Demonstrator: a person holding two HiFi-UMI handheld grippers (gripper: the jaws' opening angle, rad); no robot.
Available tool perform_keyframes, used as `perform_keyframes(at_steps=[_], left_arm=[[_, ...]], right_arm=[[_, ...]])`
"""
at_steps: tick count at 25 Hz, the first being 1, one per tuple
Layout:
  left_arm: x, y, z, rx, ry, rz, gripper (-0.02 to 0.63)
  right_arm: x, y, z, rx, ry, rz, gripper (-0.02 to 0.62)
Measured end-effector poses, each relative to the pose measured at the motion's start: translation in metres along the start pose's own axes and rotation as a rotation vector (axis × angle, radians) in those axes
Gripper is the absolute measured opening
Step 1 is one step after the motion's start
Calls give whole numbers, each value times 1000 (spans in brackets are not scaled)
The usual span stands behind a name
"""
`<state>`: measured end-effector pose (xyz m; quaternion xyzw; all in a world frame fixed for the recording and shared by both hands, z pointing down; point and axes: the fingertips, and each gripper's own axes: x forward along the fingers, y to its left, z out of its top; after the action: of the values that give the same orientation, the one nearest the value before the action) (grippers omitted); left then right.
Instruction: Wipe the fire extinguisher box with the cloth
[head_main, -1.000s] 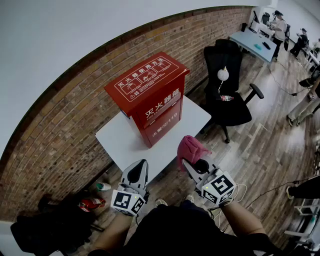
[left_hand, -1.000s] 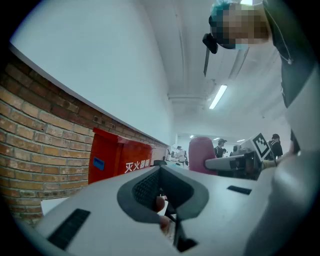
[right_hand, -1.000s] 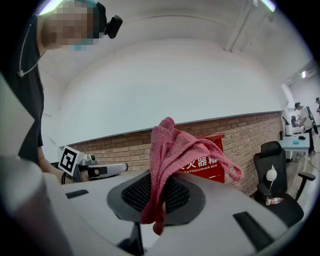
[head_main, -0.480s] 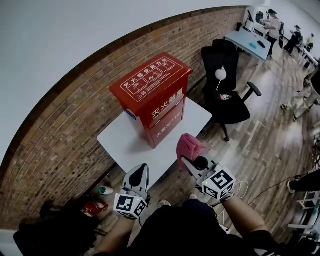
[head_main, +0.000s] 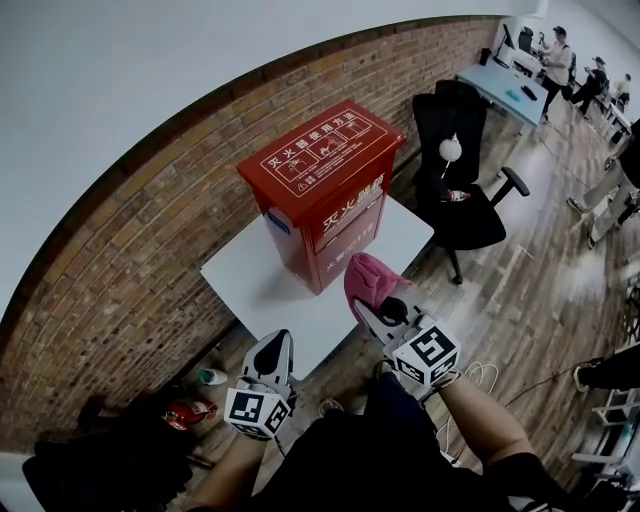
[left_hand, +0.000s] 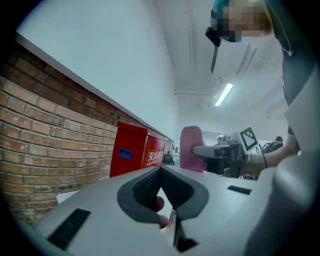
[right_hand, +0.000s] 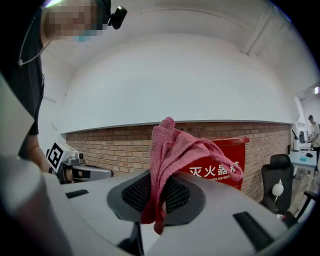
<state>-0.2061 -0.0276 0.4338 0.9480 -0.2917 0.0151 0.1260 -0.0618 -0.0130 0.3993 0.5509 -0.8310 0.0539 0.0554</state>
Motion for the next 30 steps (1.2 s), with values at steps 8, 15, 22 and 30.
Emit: perform_keyframes(at_steps=[8, 15, 22, 30], left_arm=[[-1, 20, -1, -13, -19, 146, 17], [1, 24, -3, -26, -27, 272, 17], [8, 23, -9, -37, -30, 375, 17], [10, 18, -20, -69, -49, 482, 17]], right_arm=[[45, -13, 3, -68, -18, 117, 60], [76, -26, -2, -106, -77, 213, 60], [109, -32, -14, -185, -48, 289, 60], [140, -39, -26, -181, -31, 365, 60]])
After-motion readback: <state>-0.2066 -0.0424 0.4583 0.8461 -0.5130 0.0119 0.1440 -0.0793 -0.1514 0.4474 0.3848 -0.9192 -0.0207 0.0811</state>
